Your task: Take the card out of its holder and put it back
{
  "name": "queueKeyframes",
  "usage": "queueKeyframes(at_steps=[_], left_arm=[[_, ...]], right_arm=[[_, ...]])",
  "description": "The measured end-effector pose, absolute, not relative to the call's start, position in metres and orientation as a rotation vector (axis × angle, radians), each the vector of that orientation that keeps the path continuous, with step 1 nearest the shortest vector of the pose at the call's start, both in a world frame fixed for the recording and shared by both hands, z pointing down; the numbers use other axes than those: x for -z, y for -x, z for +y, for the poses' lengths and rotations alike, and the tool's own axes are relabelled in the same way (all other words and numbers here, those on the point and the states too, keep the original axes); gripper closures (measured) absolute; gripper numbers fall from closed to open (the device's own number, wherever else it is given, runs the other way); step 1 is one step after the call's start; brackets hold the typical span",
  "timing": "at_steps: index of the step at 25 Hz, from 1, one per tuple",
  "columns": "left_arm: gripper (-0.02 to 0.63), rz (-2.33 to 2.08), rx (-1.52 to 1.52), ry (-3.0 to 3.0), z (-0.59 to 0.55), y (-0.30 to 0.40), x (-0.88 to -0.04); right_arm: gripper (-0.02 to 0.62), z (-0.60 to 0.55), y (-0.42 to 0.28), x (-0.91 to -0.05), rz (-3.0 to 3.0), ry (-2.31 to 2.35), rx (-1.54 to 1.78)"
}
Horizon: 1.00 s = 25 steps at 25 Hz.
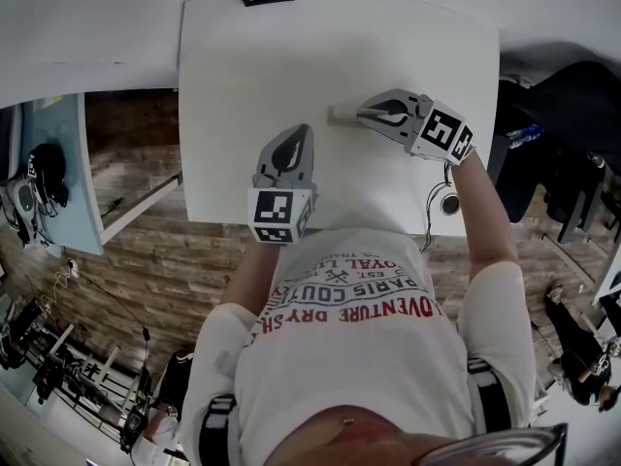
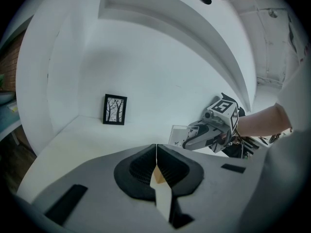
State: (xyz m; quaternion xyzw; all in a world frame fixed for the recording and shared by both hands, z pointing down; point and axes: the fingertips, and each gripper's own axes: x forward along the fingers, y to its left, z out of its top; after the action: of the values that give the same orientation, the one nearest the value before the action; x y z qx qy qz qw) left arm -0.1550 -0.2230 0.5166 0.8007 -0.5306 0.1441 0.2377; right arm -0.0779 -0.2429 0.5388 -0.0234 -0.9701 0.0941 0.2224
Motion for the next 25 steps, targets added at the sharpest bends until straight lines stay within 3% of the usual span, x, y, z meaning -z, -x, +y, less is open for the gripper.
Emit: queueKeyframes(at_steps=[11,25], left_arm=[[0.581,-1.491,-0.348,-2.245,-0.227,0.159,-0.491],[0.581,-1.505,-0.213,-2.397,-0.221,0.147,-0.44]], right_arm=[[0.561,-0.249,0.077,-0.483,-2.723,-0.051,-0.117],[0.561,-0.236,0.039,-0.472,-2.661,-0.907,-0.213]])
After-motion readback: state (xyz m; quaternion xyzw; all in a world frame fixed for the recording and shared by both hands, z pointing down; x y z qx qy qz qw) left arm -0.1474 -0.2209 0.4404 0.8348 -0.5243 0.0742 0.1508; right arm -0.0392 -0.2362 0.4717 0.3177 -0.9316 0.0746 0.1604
